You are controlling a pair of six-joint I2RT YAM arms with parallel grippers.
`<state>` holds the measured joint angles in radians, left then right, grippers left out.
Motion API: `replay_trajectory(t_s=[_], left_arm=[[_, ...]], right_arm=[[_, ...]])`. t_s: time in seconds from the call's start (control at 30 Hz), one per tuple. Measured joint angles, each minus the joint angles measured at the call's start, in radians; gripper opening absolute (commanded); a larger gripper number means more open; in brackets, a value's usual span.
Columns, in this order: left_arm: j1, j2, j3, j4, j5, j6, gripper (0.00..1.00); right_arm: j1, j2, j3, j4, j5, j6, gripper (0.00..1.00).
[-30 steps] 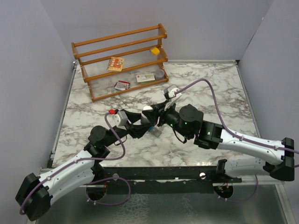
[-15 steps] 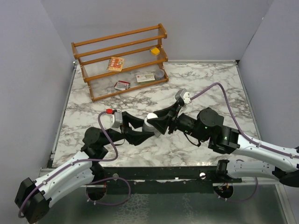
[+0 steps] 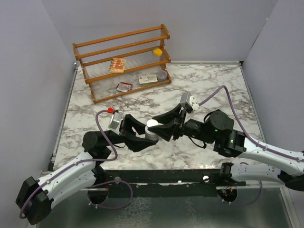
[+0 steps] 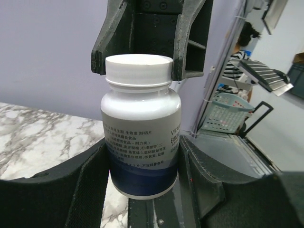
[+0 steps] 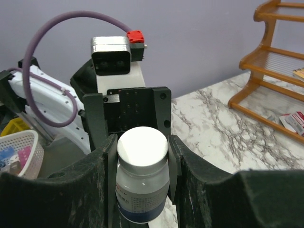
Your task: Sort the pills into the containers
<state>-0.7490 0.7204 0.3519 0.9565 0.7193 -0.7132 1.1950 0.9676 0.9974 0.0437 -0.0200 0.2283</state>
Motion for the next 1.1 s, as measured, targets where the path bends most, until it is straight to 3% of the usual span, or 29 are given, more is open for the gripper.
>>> replay_trajectory(t_s=[0.47,0.67,0.77,0.93,1.1], left_arm=[[-0.006,0.026,-0.005,0.188,0.131,-0.158,0.00],[-0.011,0.026,-0.005,0.233,0.166,-0.202,0.00],[-0.013,0.031,-0.005,0.250,0.178,-0.221,0.00],[-0.019,0.051,-0.005,0.280,0.187,-0.235,0.00],[-0.030,0.064,-0.007,0.329,0.200,-0.234,0.00]], right_arm=[[0.010,-0.020,0.000,0.026,-0.176,-0.010,0.08],[0.010,-0.026,0.026,-0.023,-0.244,-0.026,0.17],[0.010,-0.028,0.032,-0.035,-0.264,-0.032,0.31],[0.010,-0.028,0.032,-0.035,-0.278,-0.030,0.66],[0.003,-0.028,0.028,-0.035,-0.269,-0.039,0.84]])
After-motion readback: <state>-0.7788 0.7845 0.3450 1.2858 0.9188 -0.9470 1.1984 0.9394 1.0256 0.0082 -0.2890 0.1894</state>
